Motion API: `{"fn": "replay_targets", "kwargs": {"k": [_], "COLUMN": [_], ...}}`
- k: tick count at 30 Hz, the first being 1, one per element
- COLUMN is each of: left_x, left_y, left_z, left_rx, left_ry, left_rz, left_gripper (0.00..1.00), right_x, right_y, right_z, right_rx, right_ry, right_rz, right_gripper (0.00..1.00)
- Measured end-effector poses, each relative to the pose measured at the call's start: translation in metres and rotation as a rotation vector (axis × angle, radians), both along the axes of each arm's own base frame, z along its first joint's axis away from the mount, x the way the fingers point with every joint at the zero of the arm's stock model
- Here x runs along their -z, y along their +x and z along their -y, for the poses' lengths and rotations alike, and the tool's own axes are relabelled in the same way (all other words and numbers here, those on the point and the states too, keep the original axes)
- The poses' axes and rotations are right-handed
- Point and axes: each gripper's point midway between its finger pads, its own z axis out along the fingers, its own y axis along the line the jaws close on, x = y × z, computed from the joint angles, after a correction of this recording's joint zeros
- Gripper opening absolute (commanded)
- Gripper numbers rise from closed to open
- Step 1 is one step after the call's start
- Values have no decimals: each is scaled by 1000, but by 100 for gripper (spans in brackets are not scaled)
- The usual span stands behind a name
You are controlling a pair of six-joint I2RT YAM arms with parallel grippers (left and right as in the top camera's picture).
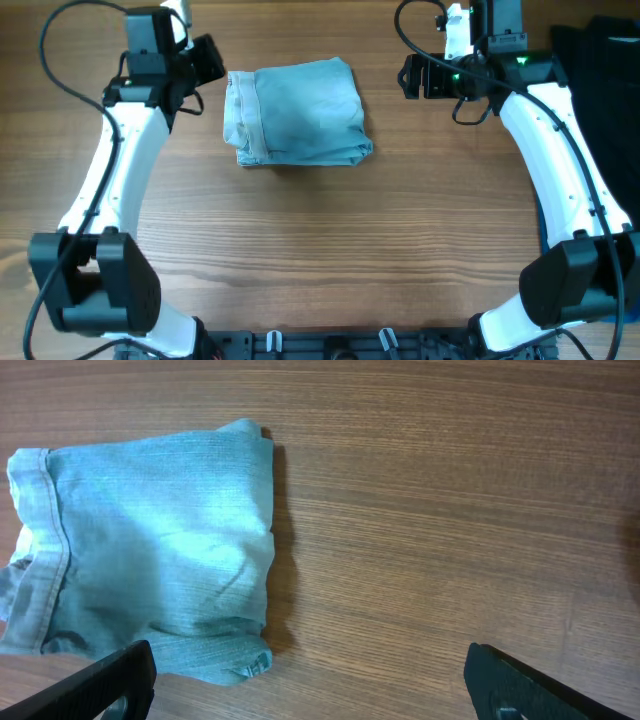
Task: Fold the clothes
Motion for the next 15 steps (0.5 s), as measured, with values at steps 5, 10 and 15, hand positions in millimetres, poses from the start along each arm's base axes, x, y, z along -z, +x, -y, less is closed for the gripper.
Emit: {"fn": "replay_targets", "kwargs": {"k": [5, 10, 15], "left_x": [54, 83, 87], "left_y": [0, 0, -6], "left_z": [53, 55, 55], "left_rx": [133, 134, 138], "left_ry": [-42, -42, -45], "left_rz": [-108, -169, -201], "left_gripper": [4, 4, 4], "right_x": [-11, -11, -11], "right_y": [15, 15, 16], "right_z": [-2, -2, -2], "right_rx": [27, 37, 39], "right_ry": [29, 35, 37], "right_rz": [69, 66, 66], "right_gripper": [100, 100, 100]}}
